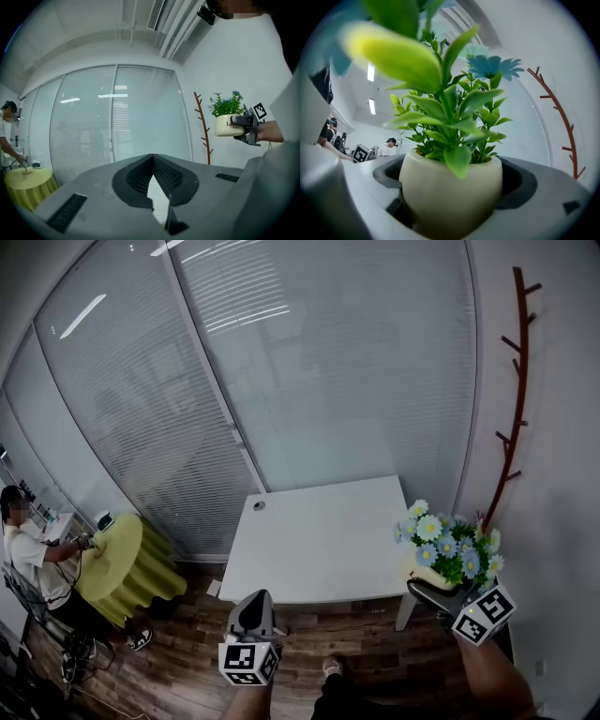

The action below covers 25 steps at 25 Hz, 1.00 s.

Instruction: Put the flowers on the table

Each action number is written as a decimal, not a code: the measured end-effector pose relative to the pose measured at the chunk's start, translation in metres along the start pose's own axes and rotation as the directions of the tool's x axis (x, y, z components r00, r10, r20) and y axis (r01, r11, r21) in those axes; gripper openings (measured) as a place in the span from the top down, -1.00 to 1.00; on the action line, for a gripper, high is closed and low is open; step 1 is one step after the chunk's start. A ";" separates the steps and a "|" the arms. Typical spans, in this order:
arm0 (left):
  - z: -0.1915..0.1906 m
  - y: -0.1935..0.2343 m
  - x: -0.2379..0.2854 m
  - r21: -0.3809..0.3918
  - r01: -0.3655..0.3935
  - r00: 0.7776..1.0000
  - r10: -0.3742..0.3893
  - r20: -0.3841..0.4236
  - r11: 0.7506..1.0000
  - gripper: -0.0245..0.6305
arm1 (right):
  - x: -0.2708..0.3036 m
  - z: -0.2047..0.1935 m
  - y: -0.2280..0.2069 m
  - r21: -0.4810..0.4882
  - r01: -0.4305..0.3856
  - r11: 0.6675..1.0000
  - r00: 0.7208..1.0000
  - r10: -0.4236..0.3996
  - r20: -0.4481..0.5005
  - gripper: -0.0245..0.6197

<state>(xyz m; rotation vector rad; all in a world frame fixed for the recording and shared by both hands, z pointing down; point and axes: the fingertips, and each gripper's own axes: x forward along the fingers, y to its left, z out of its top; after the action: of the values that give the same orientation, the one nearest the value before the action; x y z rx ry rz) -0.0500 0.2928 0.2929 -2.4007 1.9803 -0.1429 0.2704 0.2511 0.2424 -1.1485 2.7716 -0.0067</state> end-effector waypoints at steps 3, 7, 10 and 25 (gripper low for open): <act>-0.003 0.008 0.032 -0.026 0.033 0.999 -0.033 0.005 0.999 0.93 | 0.018 0.001 -0.012 -0.005 0.021 1.000 1.000 -0.021 0.001 -0.79; -0.008 0.024 0.072 -0.034 0.066 0.998 -0.066 0.003 0.997 0.93 | 0.045 -0.005 -0.026 -0.010 0.046 0.999 0.999 -0.046 -0.005 -0.79; -0.006 0.040 0.101 -0.035 0.088 0.996 -0.088 0.006 0.996 0.93 | 0.068 -0.006 -0.034 -0.003 0.062 0.998 0.998 -0.062 0.003 -0.79; -0.026 0.156 0.213 0.002 0.189 0.982 -0.189 0.022 0.982 0.93 | 0.220 -0.036 -0.050 -0.036 0.130 0.991 0.990 -0.132 -0.047 -0.79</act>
<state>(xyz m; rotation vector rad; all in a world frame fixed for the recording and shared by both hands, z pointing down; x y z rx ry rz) -0.1651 0.0545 0.3184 -2.5750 1.7407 -0.1188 0.1476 0.0592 0.2525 -1.3551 2.7425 -0.0032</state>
